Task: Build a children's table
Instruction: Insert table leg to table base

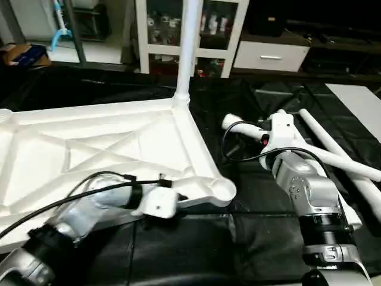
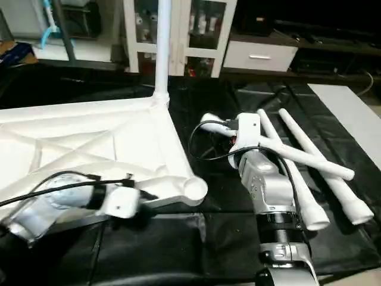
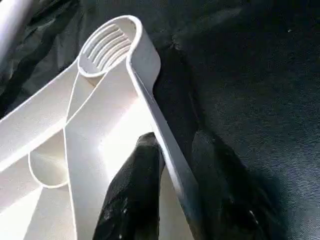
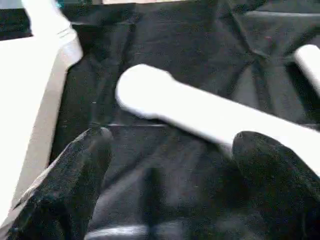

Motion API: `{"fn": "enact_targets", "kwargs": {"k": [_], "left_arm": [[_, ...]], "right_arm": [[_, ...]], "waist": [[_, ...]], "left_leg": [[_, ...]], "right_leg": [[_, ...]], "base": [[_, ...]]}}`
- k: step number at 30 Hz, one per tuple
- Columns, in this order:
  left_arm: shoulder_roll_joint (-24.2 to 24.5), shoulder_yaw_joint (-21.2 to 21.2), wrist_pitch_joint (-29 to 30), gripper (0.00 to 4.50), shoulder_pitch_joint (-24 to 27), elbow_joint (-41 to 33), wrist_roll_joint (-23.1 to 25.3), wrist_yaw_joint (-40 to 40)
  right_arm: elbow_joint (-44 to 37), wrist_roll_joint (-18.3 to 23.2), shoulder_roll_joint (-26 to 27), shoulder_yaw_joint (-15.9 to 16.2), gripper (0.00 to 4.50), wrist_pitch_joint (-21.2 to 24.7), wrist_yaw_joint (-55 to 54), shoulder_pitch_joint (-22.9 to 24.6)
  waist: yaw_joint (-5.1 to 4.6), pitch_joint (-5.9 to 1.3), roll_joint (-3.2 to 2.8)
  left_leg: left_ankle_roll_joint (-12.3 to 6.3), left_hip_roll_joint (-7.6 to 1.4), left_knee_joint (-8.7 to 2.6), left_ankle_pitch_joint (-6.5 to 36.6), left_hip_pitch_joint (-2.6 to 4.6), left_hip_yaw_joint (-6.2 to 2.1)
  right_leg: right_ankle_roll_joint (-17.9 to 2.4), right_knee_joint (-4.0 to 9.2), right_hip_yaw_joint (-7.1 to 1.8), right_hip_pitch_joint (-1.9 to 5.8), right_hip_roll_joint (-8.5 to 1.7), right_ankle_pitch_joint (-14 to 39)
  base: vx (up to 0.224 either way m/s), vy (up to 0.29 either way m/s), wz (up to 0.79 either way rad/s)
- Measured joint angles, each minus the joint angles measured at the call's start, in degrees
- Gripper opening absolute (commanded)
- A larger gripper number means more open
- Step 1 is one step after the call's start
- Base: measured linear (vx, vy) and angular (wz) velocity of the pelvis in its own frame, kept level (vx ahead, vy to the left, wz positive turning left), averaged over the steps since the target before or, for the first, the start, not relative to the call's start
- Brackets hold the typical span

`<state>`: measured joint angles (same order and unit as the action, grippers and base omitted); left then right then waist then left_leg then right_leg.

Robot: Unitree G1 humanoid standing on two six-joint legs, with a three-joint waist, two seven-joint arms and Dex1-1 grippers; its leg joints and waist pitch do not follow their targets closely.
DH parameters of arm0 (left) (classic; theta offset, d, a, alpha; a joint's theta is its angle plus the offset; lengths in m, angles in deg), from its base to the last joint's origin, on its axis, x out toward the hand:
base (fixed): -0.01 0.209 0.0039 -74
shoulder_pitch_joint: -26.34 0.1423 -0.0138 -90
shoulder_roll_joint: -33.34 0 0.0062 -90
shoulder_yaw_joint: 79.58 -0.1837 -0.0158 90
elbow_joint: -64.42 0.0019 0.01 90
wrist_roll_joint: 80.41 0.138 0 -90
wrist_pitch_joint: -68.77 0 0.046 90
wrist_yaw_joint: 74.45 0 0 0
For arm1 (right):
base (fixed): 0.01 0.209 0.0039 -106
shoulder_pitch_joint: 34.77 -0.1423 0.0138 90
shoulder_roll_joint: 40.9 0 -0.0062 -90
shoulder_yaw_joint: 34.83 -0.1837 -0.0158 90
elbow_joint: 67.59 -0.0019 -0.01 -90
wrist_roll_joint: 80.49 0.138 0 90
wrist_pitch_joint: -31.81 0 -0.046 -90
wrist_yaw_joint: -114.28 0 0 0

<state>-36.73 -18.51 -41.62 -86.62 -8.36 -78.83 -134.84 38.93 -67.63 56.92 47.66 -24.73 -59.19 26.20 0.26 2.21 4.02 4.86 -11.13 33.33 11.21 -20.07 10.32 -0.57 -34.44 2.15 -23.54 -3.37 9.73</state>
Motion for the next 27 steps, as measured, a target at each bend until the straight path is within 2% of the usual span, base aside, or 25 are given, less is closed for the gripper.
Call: {"fn": "enact_targets", "kwargs": {"k": [5, 6, 8, 10, 11, 15, 16, 19, 21, 23, 27], "left_arm": [[-0.16, 3.49, 2.93, 1.97, 0.25, 0.06, -7.15, -3.97], [-0.21, 4.32, 4.29, 1.97, 0.23, -0.06, -8.80, -4.57], [-0.32, 6.66, 9.34, 2.30, 0.24, -1.60, -13.78, -6.02], [-0.05, 8.45, 12.82, 2.43, 0.23, -3.25, -16.76, -6.84], [0.26, 9.15, 14.83, 2.52, 0.23, -4.16, -18.05, -7.16], [2.08, 11.93, 23.89, 2.92, -1.51, -5.39, -21.66, -7.32], [2.74, 12.58, 25.48, 2.92, -2.31, -5.68, -21.60, -6.83], [5.69, 12.44, 32.29, 2.99, -3.39, -10.44, -18.33, -5.10], [3.97, 12.26, 38.60, 2.99, -1.40, -16.75, -20.60, -2.21], [-0.53, 11.99, 43.91, 2.99, -0.44, -21.53, -25.72, 1.74], [-2.67, 11.66, 48.53, 2.99, -0.43, -26.40, -29.04, 5.28]], "right_arm": [[0.78, -0.01, -0.43, -0.51, 4.16, 0.00, -0.03, -0.14], [1.32, -0.01, -0.49, -0.55, 4.16, 0.00, 0.02, -0.50], [2.27, -0.04, -1.14, -0.48, 4.16, 0.01, 0.51, -1.51], [2.40, -0.07, -2.12, -0.21, 4.16, 0.04, 1.54, -2.70], [2.41, -0.13, -3.01, 0.44, 4.43, 0.04, 2.70, -3.27], [3.05, -2.43, -10.80, 7.69, 4.50, 0.17, 14.01, -5.26], [3.41, -2.84, -12.31, 8.94, 4.50, 0.19, 16.27, -5.72], [5.28, -7.18, -19.32, 15.33, 4.50, -2.32, 25.85, -7.34], [5.64, -9.76, -26.37, 18.85, 4.50, -5.60, 34.98, -7.05], [5.03, -11.50, -31.51, 20.97, 4.50, -9.48, 42.67, -6.65], [1.84, -11.17, -36.35, 23.15, 4.50, -12.15, 52.97, -5.47]], "waist": [[-0.11, 0.05, 0.09], [-0.10, 0.06, 0.10], [-0.05, 0.10, 0.08], [-0.04, 0.12, 0.05], [-0.05, 0.12, 0.06], [0.04, 0.23, 0.11], [0.09, 0.25, 0.14], [0.24, 0.26, 0.13], [0.79, 0.27, 0.12], [1.47, 0.43, 0.38], [1.20, 0.71, 0.93]], "left_leg": [[0.07, -0.03, 0.19, -0.04, -0.13, 0.12], [0.08, -0.05, 0.23, -0.04, -0.12, 0.12], [0.13, -0.09, 0.30, -0.07, -0.12, 0.15], [0.13, -0.09, 0.34, -0.08, -0.10, 0.15], [0.13, -0.11, 0.37, -0.07, -0.06, 0.14], [0.13, -0.16, 0.55, -0.07, -0.13, 0.10], [0.13, -0.21, 0.55, -0.08, -0.16, 0.09], [0.10, -0.24, 0.66, -0.06, -0.26, 0.10], [-0.14, -0.24, 0.79, 0.08, -0.40, 0.19], [-0.36, -0.36, 1.01, 0.22, -0.50, 0.42], [-0.34, -0.66, 1.17, 0.21, -0.39, 0.76]], "right_leg": [[-0.17, -0.49, -0.11, -0.39, 0.02, 0.13], [-0.18, -0.55, -0.10, -0.41, 0.02, 0.14], [-0.19, -0.67, -0.09, -0.43, 0.02, 0.14], [-0.21, -0.71, -0.10, -0.41, 0.02, 0.12], [-0.21, -0.73, -0.09, -0.38, 0.03, 0.13], [-0.24, -0.82, -0.05, -0.37, 0.05, 0.11], [-0.24, -0.80, 0.01, -0.35, 0.05, 0.11], [-0.23, -0.75, 0.01, -0.32, 0.04, 0.11], [-0.24, -0.65, 0.02, -0.31, -0.03, 0.17], [-0.27, -0.68, 0.00, -0.35, -0.04, 0.21], [-0.28, -0.86, 0.05, -0.35, 0.12, 0.20]], "base": [[0.000, 0.000, 0.00], [0.000, 0.000, 0.00], [0.000, 0.000, 0.00], [0.000, 0.000, 0.00], [0.000, 0.000, 0.00], [0.000, 0.000, 0.00], [0.000, 0.000, 0.00], [0.000, 0.000, 0.00], [0.000, 0.000, 0.00], [0.000, 0.000, 0.00], [0.000, 0.000, 0.00]]}}
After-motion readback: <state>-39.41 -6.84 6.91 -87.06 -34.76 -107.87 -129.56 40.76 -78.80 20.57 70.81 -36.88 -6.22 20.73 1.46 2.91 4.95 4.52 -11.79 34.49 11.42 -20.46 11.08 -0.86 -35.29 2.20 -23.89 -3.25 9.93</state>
